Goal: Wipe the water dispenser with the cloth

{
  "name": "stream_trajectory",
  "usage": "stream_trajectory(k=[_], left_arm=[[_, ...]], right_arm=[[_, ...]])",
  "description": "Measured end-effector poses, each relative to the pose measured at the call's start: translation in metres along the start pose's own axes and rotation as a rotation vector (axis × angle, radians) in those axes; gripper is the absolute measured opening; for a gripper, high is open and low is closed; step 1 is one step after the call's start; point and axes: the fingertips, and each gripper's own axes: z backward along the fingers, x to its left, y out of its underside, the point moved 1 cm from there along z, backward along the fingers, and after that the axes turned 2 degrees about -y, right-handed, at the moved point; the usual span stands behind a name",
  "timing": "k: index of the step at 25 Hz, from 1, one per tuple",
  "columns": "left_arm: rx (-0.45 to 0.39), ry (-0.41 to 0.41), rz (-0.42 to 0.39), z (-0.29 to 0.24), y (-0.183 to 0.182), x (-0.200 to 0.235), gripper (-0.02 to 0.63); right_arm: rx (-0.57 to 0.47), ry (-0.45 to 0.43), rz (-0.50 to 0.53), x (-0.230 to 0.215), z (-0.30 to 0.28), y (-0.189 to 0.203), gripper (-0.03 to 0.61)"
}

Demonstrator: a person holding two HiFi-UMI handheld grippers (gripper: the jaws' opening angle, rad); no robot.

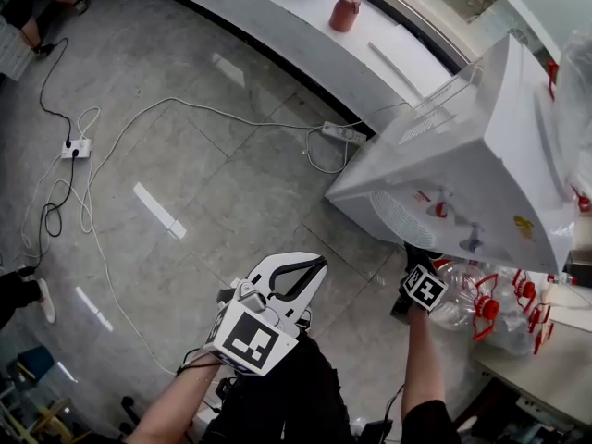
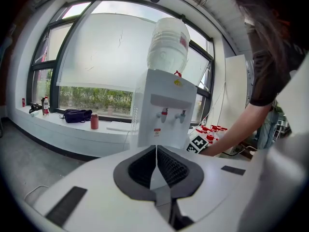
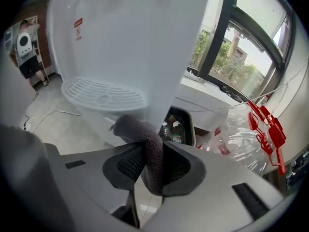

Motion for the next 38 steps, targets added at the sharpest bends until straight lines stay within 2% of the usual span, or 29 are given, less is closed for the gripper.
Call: stream_trajectory(k=[4, 8, 12, 15, 20, 25, 31, 38], left_arm=[[0.01, -0.012, 0.005, 0.004, 0.002, 0.003, 0.02], [0.019, -0.019, 0.01, 0.015, -0.006, 0.003, 0.019], [0.02, -0.008, 0.004, 0.031, -0.03, -0.002, 0.02], [0.02, -0.003, 0.01, 0.047, -0.052, -0.005, 0.02], [0.023, 0.029, -0.005, 0.079, -0.091, -0.013, 0.02], [0.022, 0.077, -0.039, 0.121, -0.13, -0.025, 0.019], [0.025, 0.083, -0.086, 0.165, -0.166, -0.025, 0.02], [-0.018, 0.125, -0.117, 0.218, -0.212, -0.04, 0.02]], right_arm=[[0.002, 0.058, -0.076, -0.028, 0.007, 0.009, 0.107], [0.03, 0.054, -0.112, -0.022, 0.023, 0.022, 0.106], [0.046, -0.016, -0.065, 0.013, 0.052, 0.026, 0.106], [0.023, -0.137, -0.015, 0.053, 0.087, 0.023, 0.106], [-0.07, -0.357, 0.049, 0.117, 0.178, -0.011, 0.106], [-0.162, -0.501, 0.023, 0.153, 0.288, -0.053, 0.106], [-0.265, -0.543, -0.047, 0.164, 0.403, -0.1, 0.106], [-0.355, -0.517, -0.112, 0.154, 0.506, -0.124, 0.106]])
